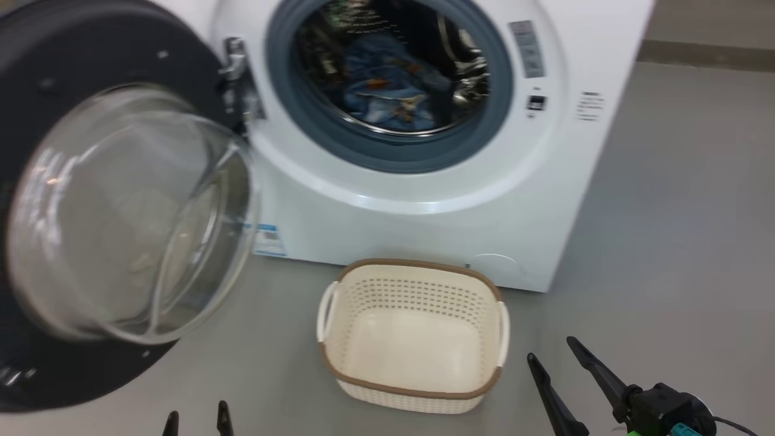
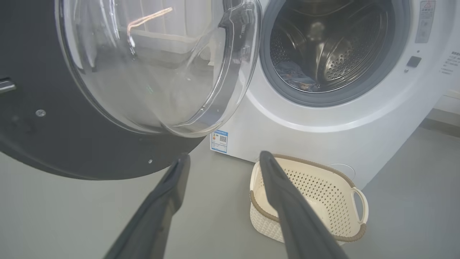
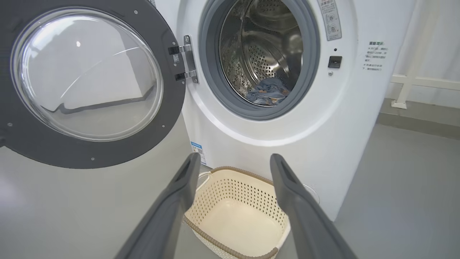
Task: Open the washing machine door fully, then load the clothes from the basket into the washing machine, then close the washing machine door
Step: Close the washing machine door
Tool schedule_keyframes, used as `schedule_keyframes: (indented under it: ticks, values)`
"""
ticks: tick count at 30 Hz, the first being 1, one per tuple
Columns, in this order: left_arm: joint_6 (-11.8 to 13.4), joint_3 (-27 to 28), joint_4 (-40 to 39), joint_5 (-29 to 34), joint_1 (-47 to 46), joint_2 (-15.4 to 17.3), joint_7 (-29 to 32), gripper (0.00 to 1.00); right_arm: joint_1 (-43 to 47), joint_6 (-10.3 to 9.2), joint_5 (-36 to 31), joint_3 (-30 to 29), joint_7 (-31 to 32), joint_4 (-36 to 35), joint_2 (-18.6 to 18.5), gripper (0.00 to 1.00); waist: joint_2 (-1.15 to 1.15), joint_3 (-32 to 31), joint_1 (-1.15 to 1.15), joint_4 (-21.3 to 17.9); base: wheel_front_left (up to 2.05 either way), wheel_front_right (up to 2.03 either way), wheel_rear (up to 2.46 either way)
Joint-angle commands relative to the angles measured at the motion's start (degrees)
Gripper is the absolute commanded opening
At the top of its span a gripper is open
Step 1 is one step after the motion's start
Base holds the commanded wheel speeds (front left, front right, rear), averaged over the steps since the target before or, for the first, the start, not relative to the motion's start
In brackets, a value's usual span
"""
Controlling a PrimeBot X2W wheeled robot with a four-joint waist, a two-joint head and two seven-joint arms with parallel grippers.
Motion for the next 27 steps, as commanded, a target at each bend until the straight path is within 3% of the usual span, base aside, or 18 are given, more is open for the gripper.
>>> schedule_keyframes:
  ticks: [1,10,27]
  values:
    - [0.46,1.68,-1.66,-0.36,-1.26,0.2,-0.36,1.0,-2.15,0.09,-0.16,1.43,-0.28,-1.18,-0.7,1.0,0.0,-0.66,0.0,7.29,0.0,0.0,0.0]
    - [0.82,1.7,-1.78,-0.7,-0.45,0.2,-0.36,1.0,-2.72,0.09,0.0,3.25,-0.28,-1.0,-1.03,1.0,0.0,-1.04,0.0,16.51,0.0,0.0,0.0]
    - [4.25,3.24,-5.41,-3.5,1.47,0.2,-0.36,1.0,-8.69,0.09,2.3,11.15,-0.28,1.89,-3.33,1.0,0.0,0.24,0.0,17.55,0.0,0.0,0.0]
